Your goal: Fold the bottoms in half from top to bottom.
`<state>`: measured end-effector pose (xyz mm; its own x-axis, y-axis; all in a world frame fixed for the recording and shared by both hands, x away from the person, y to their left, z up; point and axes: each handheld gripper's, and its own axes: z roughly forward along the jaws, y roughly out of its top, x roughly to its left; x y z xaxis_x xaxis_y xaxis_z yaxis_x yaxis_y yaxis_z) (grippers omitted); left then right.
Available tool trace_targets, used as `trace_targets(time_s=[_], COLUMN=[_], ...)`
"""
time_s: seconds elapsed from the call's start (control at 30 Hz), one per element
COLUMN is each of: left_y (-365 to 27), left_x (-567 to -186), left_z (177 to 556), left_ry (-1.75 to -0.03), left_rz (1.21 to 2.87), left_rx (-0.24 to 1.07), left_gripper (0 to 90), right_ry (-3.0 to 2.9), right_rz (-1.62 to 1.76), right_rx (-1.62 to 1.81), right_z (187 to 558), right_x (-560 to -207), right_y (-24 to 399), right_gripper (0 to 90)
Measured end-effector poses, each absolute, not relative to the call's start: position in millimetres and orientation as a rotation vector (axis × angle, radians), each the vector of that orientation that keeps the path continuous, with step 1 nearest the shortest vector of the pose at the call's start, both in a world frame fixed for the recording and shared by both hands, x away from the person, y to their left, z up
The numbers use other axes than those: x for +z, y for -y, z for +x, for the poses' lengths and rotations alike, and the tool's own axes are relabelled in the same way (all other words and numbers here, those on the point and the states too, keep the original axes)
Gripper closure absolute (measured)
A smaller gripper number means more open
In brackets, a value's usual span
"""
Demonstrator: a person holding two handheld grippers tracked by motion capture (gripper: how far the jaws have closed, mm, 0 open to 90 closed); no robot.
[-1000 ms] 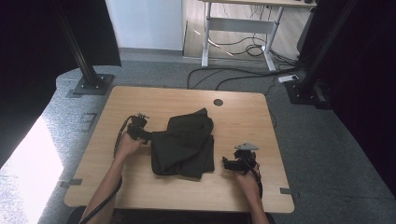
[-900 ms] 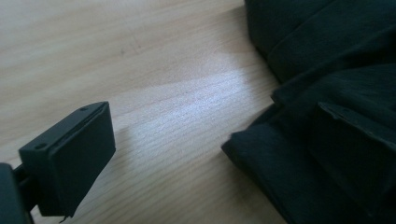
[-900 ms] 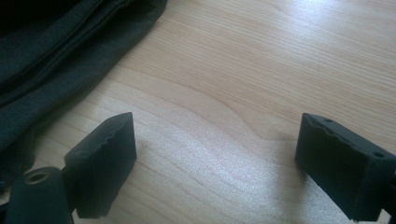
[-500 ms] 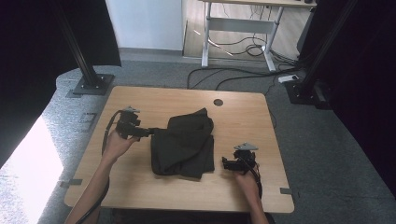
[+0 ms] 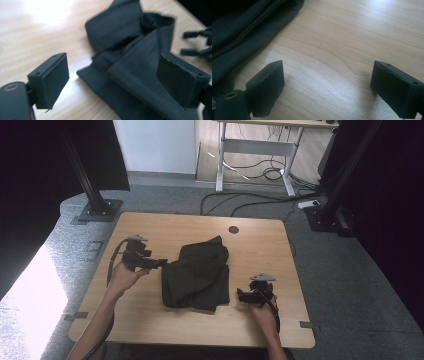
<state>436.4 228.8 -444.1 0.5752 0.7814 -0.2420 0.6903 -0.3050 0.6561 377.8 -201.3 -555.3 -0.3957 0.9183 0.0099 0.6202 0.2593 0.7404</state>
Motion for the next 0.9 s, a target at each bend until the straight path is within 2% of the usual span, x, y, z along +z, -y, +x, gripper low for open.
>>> trace_targets(time_s=[0.13,0.23,0.27,0.3,0.37,0.4,0.43,0.53,0.57,0.6,0.7,0.73,0.8,0.83,0.9], left_y=[-218,-206,-203,-201,-197,-195,-192,-176,-163,-163,-148,-149,-157,-165,-186], left_x=[-469,-478,-478,-477,-469,-462,-454,-428,-413,-413,-398,-397,-403,-409,-429], left_z=[447,447,445,443,437,433,429,412,399,399,383,383,391,400,422], left_ry=[-1.193,-1.174,-1.161,-1.136,-1.106,-1.074,-1.035,-0.913,-0.824,-0.824,-0.777,-0.790,-0.882,-0.954,-1.099], left_rz=[2.070,2.107,2.123,2.138,2.131,2.129,2.130,2.153,2.180,2.180,2.245,2.246,2.233,2.221,2.171], left_rx=[0.028,-0.029,-0.039,-0.048,-0.044,-0.037,-0.032,-0.022,-0.018,-0.018,0.114,0.136,0.225,0.263,0.182], left_gripper=[8.7,17.9,45.4,45.4,82.5,82.5,89.5,90.0,90.0,90.0,89.9,83.7,58.2,50.9,35.9], right_ry=[-2.112,-2.114,-2.114,-2.114,-2.115,-2.115,-2.115,-2.114,-2.113,-2.113,-2.115,-2.115,-2.117,-2.115,-2.115], right_rz=[1.395,1.393,1.392,1.392,1.391,1.391,1.392,1.392,1.394,1.394,1.393,1.390,1.387,1.389,1.392], right_rx=[0.944,0.944,0.944,0.944,0.944,0.944,0.945,0.944,0.944,0.944,0.945,0.946,0.946,0.947,0.947], right_z=[378,378,378,378,378,378,378,378,378,378,378,377,377,377,377], right_x=[-555,-555,-555,-555,-555,-555,-555,-555,-555,-555,-555,-555,-555,-555,-555], right_y=[201,201,201,201,201,201,201,201,201,201,200,200,200,200,200], right_gripper=[11.4,11.4,11.4,11.4,11.4,11.4,11.4,11.4,11.3,11.3,11.4,11.3,11.4,11.4,11.3])
